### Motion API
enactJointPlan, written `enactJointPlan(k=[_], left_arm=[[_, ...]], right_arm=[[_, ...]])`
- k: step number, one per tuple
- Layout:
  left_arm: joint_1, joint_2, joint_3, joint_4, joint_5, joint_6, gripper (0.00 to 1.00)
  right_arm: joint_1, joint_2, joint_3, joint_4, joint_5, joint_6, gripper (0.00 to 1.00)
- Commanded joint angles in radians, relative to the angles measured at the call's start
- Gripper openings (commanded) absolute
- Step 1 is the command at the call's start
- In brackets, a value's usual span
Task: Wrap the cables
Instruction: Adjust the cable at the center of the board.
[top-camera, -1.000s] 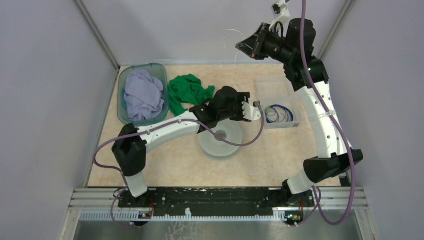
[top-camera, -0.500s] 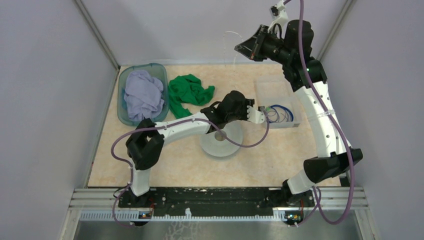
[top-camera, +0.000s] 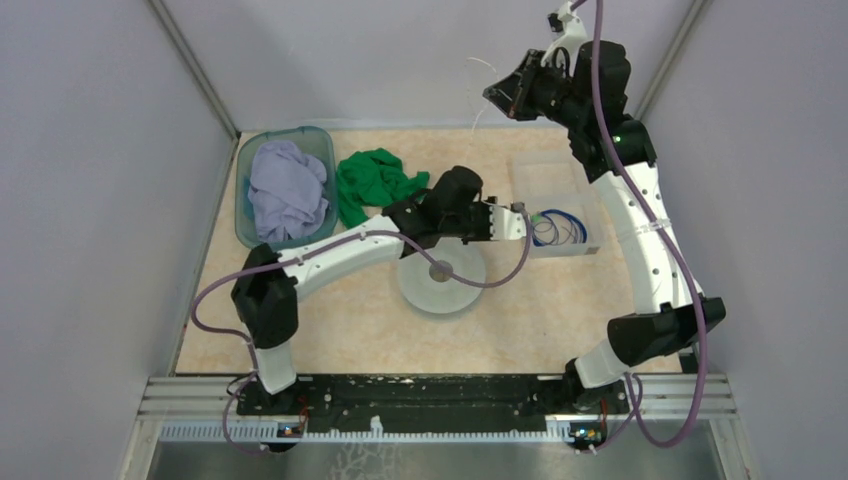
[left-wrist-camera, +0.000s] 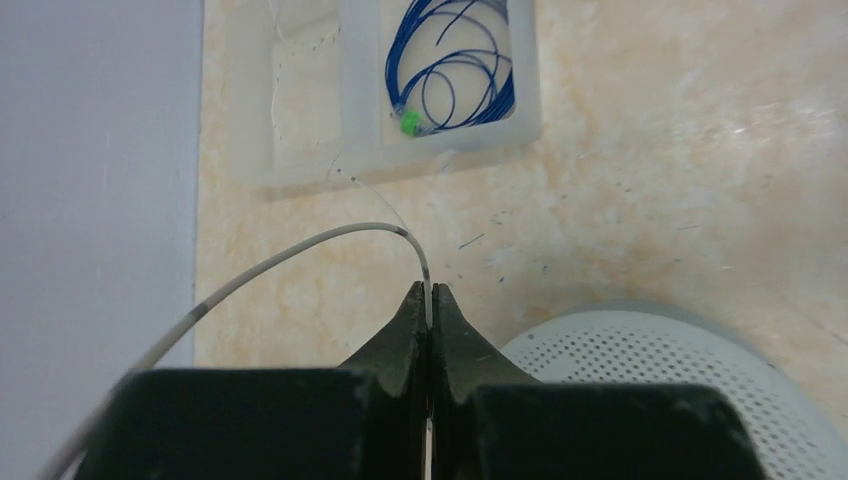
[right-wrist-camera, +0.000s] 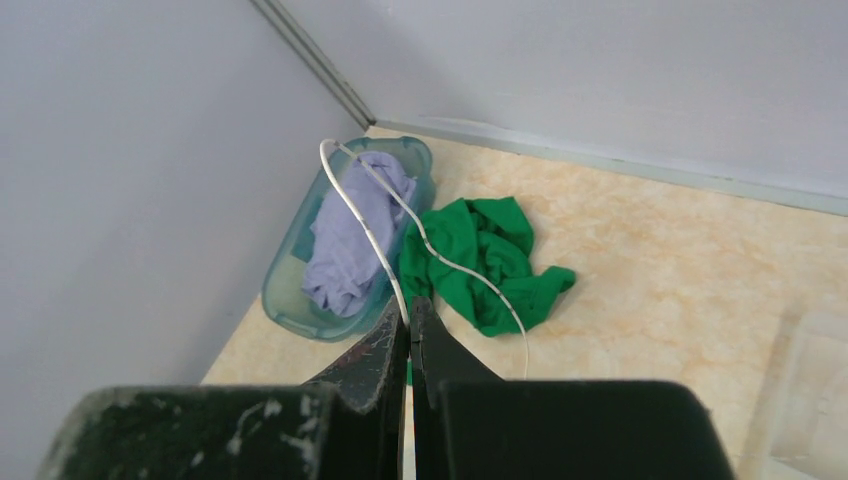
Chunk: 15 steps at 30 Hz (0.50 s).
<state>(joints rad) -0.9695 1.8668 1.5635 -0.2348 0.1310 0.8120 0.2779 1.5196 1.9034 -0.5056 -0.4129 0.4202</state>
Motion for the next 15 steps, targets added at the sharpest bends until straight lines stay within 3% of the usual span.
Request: enactJointPlan(k=[1, 10, 12, 15], left_arm=[[0.039, -0.119, 0.043, -0.106, 0.239, -0.131, 0.01], [0.193, -0.232, -0.042, -0.037, 0.518, -0.351, 0.01], [0.244, -0.262, -0.084, 0.023, 0.578, -0.438, 0.01], [0.318, -0.303, -0.155, 0.142, 0.654, -0.567, 0.01]], right_arm=[[-0.034, -0.029, -0.041, 0.034, 0.065, -0.085, 0.00], [-0.054, -0.038, -0.151, 0.046, 0.053, -0.208, 0.00], [-0.055, -0.048, -0.174, 0.042, 0.042, -0.245, 0.10], [-0.061, -0.077, -0.227, 0.047, -0.004, -0.312, 0.32]])
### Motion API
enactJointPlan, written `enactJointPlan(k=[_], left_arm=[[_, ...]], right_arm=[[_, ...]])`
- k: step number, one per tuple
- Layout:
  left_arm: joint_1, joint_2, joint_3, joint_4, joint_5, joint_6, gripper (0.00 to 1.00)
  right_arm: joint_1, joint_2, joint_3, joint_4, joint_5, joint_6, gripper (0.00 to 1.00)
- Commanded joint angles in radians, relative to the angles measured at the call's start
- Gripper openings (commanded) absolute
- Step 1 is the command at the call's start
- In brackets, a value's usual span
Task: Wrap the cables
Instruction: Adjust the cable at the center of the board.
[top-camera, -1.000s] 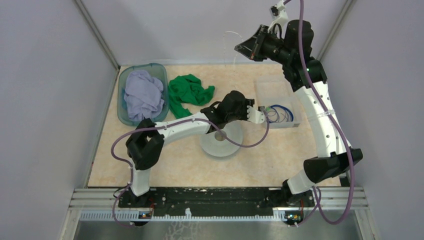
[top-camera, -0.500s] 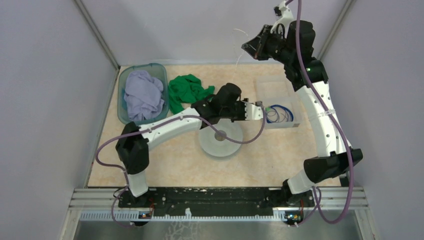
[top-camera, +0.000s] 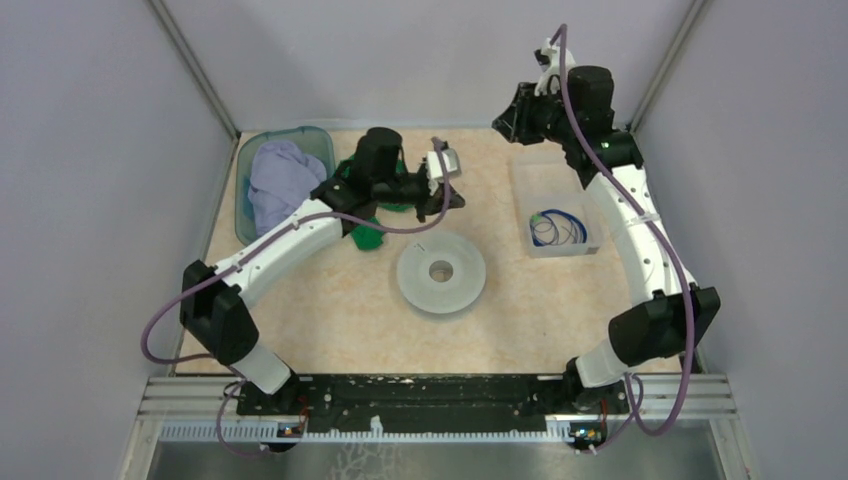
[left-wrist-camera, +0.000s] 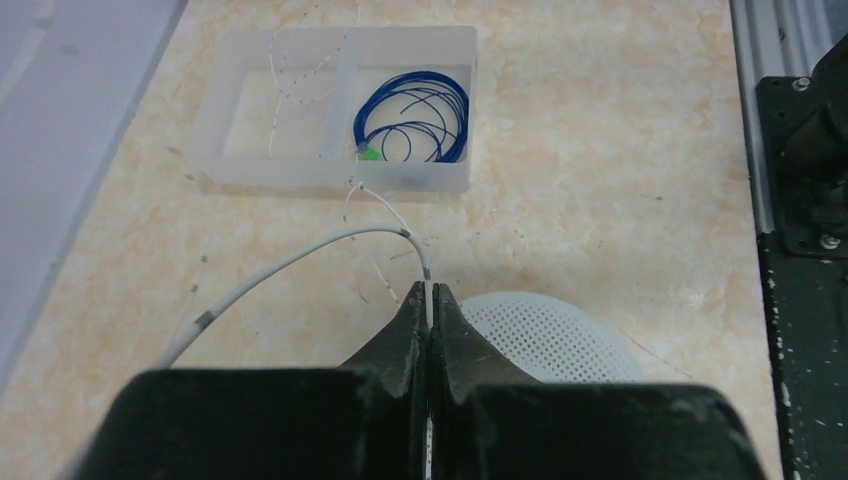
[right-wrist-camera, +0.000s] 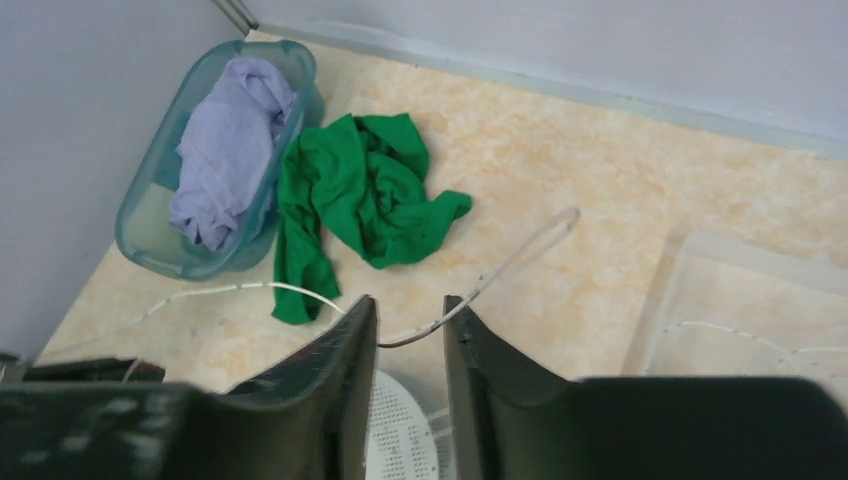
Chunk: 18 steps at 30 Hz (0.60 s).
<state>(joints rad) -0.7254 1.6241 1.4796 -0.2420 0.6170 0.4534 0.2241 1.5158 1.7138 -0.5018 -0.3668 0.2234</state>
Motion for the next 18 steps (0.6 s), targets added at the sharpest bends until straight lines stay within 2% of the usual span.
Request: enactJointPlan(k=[1, 4, 5, 7, 11, 15, 18], left_arm=[[0.102, -0.071, -0.091, 0.183, 0.195, -0.249, 0.01], [0.152, -0.095, -0.131, 0.258, 0.240, -0.342, 0.01], [0.160, -0.100, -0.138, 0.270, 0.253, -0.359, 0.01], [0.168, -0.101, -0.147, 0.283, 0.276, -0.387, 0.00], [0.175, -0.097, -0.172, 0.340, 0.334, -0.469, 0.01], [0.177, -0.083, -0.168, 0.381, 0.379, -0.532, 0.00], [0.176, -0.076, -0.166, 0.407, 0.390, -0.578, 0.00]], right_arm=[[-0.009, -0.087, -0.061, 0.049, -0.072, -0.136, 0.39], [-0.010, -0.134, -0.151, 0.081, -0.183, -0.212, 0.54], [-0.011, -0.147, -0.183, 0.092, -0.228, -0.229, 0.65], [-0.011, -0.163, -0.231, 0.112, -0.290, -0.248, 0.78], [-0.011, -0.144, -0.263, 0.103, -0.416, -0.285, 0.82], [-0.009, -0.112, -0.268, 0.111, -0.549, -0.328, 0.81], [0.000, -0.093, -0.252, 0.044, -0.657, -0.429, 0.81]])
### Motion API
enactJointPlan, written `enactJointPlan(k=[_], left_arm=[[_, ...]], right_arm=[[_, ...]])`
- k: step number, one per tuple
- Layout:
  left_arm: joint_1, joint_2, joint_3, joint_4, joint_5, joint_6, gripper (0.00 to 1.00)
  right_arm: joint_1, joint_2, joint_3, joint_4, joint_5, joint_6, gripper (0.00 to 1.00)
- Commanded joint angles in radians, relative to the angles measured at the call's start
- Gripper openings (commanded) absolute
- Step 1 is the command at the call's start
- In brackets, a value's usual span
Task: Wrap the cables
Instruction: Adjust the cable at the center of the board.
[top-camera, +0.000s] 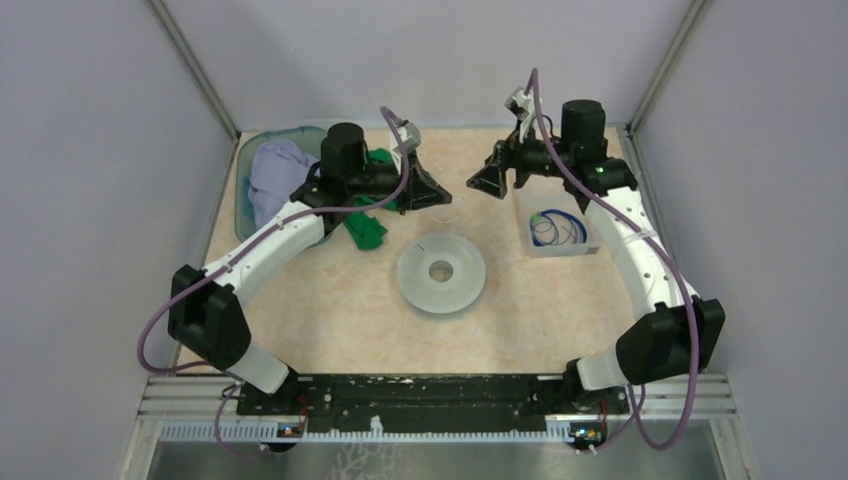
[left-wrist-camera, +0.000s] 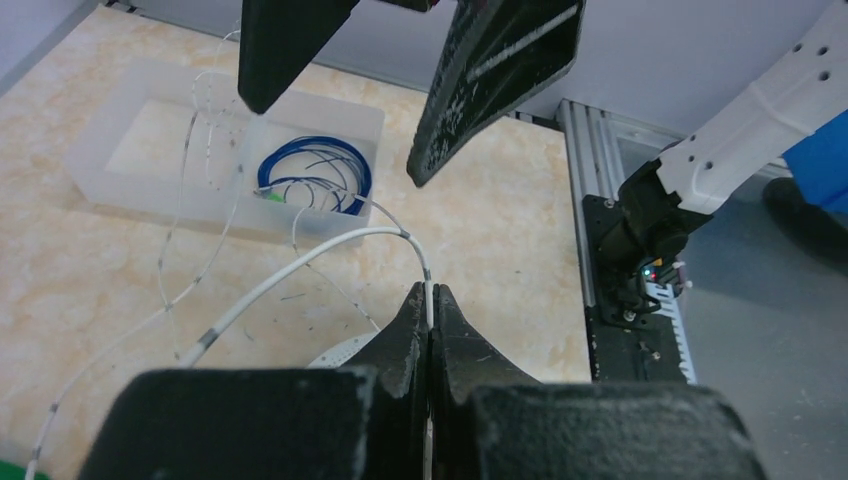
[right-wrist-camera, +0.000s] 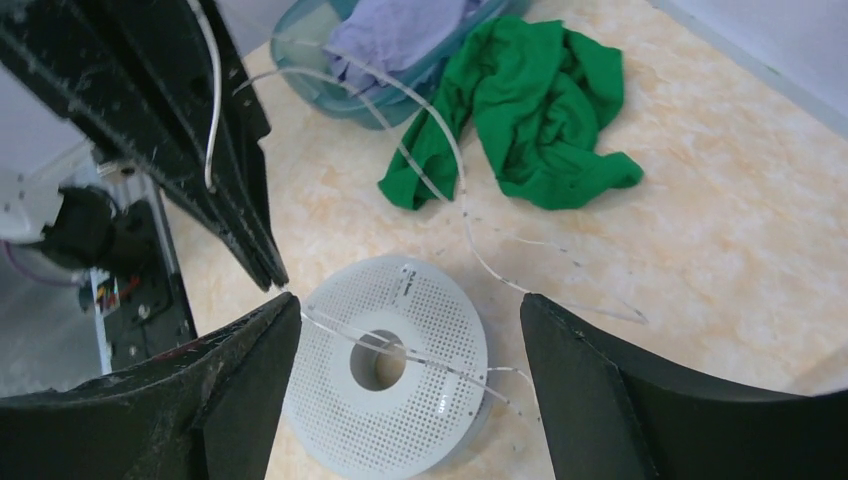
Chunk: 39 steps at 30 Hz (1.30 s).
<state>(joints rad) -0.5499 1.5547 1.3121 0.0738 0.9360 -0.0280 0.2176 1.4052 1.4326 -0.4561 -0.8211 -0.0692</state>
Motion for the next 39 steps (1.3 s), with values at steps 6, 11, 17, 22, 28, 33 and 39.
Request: enactJointPlan(k=[6, 11, 17, 22, 28, 33, 39], left_arm=[[0.001, 0.006, 0.007, 0.101, 0.092, -0.121, 0.00], [0.001, 0.016, 0.013, 0.111, 0.113, -0.146, 0.00], [0.001, 0.022, 0.011, 0.127, 0.123, -0.176, 0.00], [0.008, 0.018, -0.011, 0.180, 0.124, -0.248, 0.05], [0.041, 0.023, -0.028, 0.261, 0.118, -0.350, 0.12], [0.044, 0.039, -0.018, 0.265, 0.117, -0.366, 0.15], [0.056, 0.034, -0.022, 0.274, 0.129, -0.378, 0.11]], right_arm=[[0.013, 0.022, 0.017, -0.121, -0.262, -0.351, 0.81], [0.033, 0.036, -0.004, -0.181, -0.271, -0.447, 0.76], [0.088, 0.048, -0.018, -0.181, -0.223, -0.476, 0.60], [0.101, 0.043, -0.047, -0.130, -0.169, -0.426, 0.05], [0.101, -0.022, -0.119, -0.079, -0.138, -0.391, 0.00], [0.101, -0.060, -0.148, -0.069, -0.122, -0.376, 0.00], [0.100, -0.065, -0.149, -0.067, 0.038, -0.343, 0.00]])
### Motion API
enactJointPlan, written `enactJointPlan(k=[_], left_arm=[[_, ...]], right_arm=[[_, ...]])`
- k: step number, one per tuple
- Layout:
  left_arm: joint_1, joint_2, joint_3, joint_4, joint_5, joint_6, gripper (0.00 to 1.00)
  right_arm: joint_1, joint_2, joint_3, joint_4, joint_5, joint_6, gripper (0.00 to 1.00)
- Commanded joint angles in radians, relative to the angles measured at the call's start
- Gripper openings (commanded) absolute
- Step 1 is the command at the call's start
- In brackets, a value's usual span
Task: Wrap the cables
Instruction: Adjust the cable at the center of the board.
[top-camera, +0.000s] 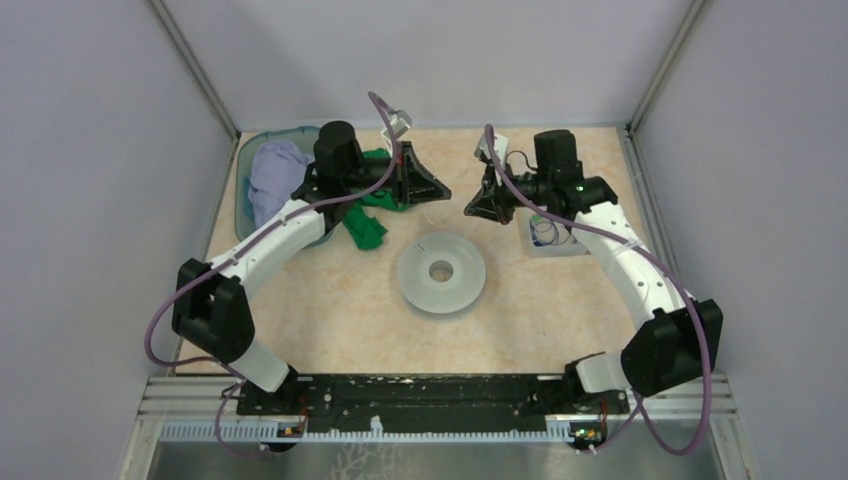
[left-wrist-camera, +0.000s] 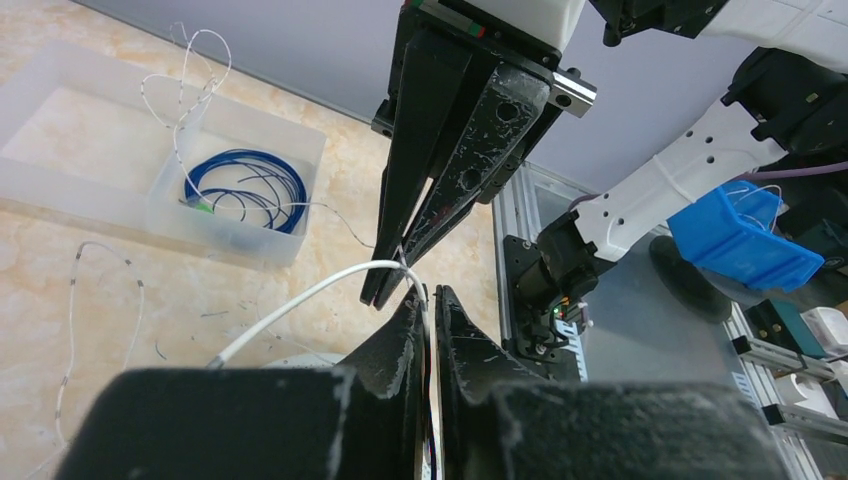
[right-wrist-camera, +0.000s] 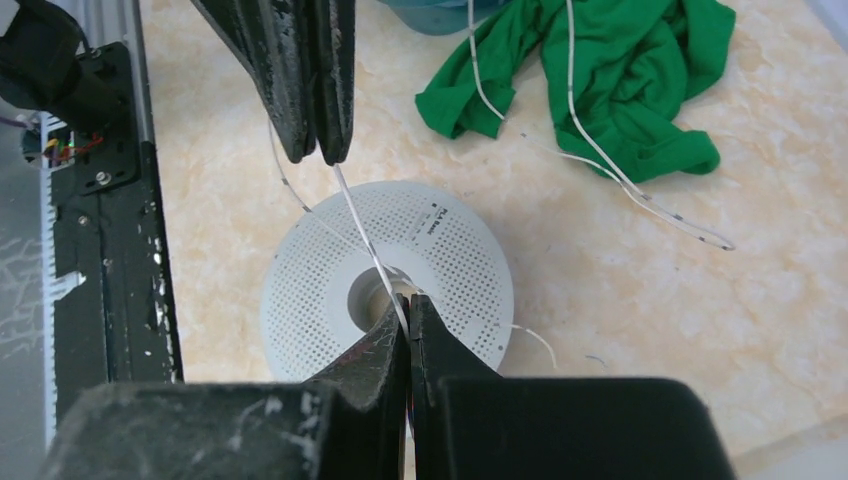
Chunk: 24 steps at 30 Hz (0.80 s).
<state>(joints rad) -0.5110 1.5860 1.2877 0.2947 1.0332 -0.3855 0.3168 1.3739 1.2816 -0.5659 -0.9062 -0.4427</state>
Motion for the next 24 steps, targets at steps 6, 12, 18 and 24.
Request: enactJointPlan(k=[6, 12, 18, 24], left_arm=[[0.054, -0.025, -0.058, 0.224, 0.093, -0.145, 0.15], [0.099, -0.035, -0.079, 0.327, 0.122, -0.243, 0.16], [0.132, -0.053, -0.081, 0.267, 0.156, -0.199, 0.18], [0.160, -0.099, -0.070, 0.043, 0.138, 0.004, 0.17]], right_arm=[[0.001, -0.011, 0.012, 0.023, 0.294, 0.036, 0.00], [-0.030, -0.001, -0.013, 0.031, 0.384, 0.045, 0.00], [-0.107, 0.005, 0.015, 0.028, 0.435, 0.087, 0.00], [-0.165, -0.008, 0.047, 0.020, 0.515, 0.083, 0.00]])
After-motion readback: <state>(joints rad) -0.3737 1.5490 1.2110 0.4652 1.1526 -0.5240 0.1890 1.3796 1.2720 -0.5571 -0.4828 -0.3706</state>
